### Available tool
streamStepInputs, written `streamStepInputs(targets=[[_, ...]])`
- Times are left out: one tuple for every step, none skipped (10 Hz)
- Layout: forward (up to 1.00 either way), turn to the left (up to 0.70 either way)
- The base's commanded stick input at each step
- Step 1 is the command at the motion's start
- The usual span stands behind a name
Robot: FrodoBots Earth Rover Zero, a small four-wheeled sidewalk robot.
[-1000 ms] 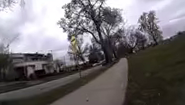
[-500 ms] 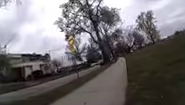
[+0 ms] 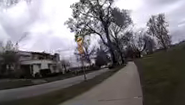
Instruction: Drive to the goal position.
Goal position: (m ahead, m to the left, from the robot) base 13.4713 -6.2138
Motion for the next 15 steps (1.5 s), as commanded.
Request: streamStepInputs(targets=[[1.00, 0.00], [0.22, 0.00], [0.00, 0.00], [0.00, -0.04], [0.00, -0.33], [0.00, -0.87], [0.00, -0.99], [0.00, -0.50], [0.00, 0.00], [0.00, 0.00], [0.00, -0.25], [0.00, -0.95], [0.00, -1.00], [0.00, -1.00], [0.00, -1.00]])
